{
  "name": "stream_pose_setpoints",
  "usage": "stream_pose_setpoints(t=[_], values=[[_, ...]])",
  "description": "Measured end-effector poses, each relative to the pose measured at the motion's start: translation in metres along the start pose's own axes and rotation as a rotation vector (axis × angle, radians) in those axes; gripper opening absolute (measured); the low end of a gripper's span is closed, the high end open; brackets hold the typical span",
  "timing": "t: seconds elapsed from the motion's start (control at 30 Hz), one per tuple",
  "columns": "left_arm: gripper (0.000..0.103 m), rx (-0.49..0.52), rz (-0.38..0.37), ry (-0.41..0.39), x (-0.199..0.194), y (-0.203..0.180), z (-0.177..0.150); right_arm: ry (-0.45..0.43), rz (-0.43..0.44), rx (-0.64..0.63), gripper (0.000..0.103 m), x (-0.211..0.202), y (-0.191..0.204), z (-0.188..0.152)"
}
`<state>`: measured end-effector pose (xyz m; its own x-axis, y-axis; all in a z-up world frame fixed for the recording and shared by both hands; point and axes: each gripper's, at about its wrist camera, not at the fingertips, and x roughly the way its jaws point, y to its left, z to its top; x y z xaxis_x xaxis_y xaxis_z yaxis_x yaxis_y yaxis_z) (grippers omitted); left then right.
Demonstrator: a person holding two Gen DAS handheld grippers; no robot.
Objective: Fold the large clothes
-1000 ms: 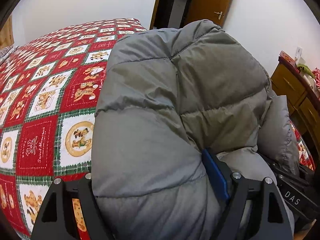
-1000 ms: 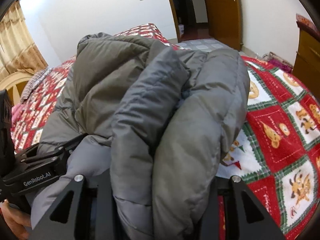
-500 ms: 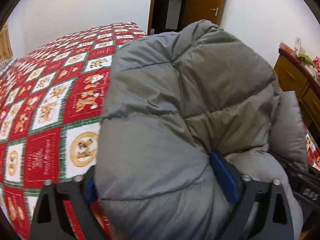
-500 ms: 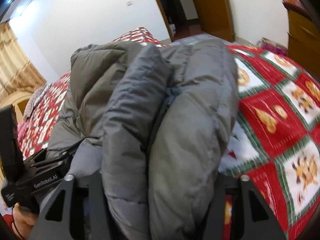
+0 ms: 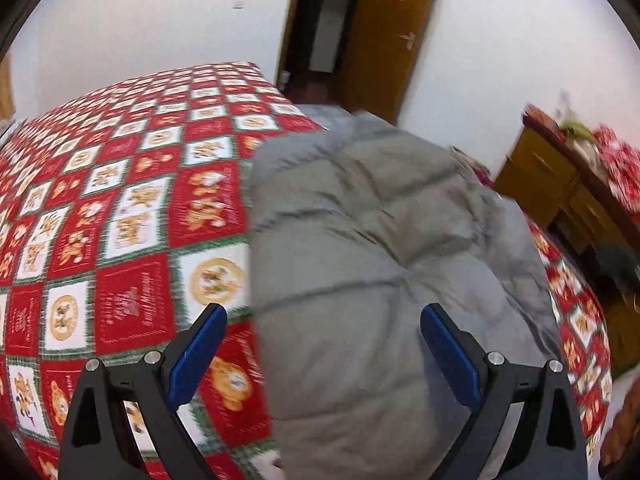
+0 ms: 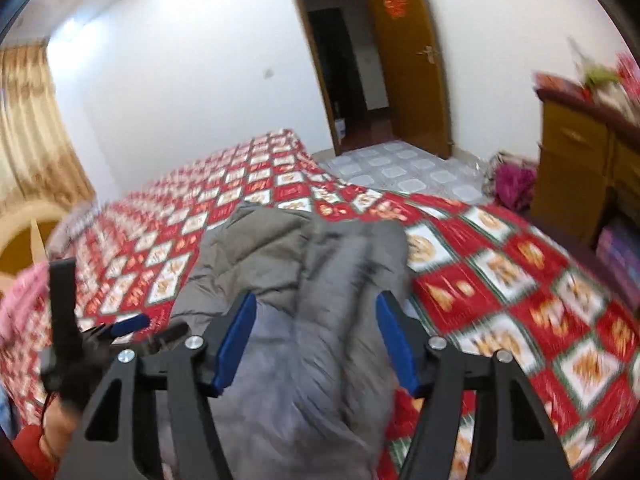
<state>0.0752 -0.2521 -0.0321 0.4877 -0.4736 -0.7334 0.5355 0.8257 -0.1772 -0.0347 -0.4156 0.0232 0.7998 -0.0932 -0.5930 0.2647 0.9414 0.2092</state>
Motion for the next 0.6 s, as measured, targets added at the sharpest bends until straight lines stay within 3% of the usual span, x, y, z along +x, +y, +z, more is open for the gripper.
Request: stream_pose_setpoints(t=[0.13,0.23,0.43,0.6], values=[[0.098,0.074,0.078,-0.008,0.007,-0.020,-0.007,0.136,-0.015,0.024,0.042,0.070,0.013,-0.002],[0.098,0.085,0.090,0.000,0.014,-0.021,-0.005,0.212,-0.059,0.069,0.036,0.107,-0.001,-0.022],[0.099,0.094,0.114,0.015,0.029,-0.028,0.000,0.174,-0.111,0.050,0.032,0.124,-0.008,-0.043],[0.099,0.105,0.124,0.032,0.029,-0.027,-0.004,0.135,-0.173,0.001,0.035,0.126,0.002,-0.049]])
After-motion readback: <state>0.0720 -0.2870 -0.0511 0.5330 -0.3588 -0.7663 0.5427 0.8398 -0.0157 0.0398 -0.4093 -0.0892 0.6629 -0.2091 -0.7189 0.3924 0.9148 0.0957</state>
